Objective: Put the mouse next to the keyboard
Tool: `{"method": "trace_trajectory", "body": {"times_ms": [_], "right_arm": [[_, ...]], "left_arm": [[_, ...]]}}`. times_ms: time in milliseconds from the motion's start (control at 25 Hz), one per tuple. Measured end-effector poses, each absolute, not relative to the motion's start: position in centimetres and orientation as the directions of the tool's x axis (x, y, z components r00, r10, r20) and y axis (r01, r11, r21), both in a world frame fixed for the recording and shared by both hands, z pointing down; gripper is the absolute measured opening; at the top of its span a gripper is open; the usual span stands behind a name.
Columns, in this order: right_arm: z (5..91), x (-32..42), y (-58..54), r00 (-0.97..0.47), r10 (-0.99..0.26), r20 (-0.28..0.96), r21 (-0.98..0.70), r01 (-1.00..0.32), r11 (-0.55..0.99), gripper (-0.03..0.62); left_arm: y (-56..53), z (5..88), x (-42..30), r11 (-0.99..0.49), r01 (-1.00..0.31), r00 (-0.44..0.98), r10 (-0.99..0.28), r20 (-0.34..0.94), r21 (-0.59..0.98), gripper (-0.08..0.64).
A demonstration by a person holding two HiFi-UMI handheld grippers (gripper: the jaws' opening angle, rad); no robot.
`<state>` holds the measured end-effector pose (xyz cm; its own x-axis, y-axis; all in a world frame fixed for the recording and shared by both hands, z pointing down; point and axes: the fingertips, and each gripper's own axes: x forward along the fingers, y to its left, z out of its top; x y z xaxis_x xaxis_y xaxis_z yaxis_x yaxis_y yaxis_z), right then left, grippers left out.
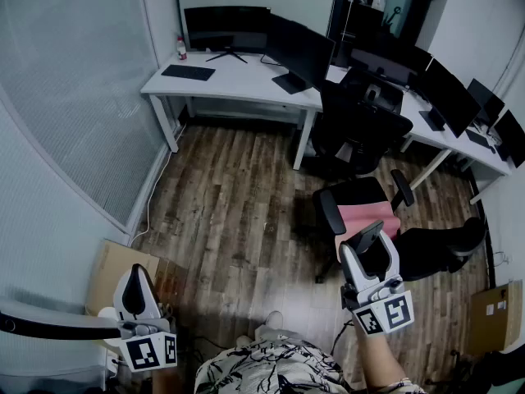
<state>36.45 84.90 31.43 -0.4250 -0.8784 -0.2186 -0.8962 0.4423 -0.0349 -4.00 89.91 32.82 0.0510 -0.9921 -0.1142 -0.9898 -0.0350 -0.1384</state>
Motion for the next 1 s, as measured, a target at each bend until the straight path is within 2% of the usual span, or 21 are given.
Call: {"method": "trace_trajectory", "body": {"times_ms": [1000], "right_arm": [[32.2, 38.9, 81.0, -0.444, -0.866, -0.230, -0.026, -0.887, 0.462, 0.301]], "left_arm": [[87.3, 33.2, -0.5, -0.004, -0.990, 0.020, -0.994, -0.107, -0.143, -0.005]]}}
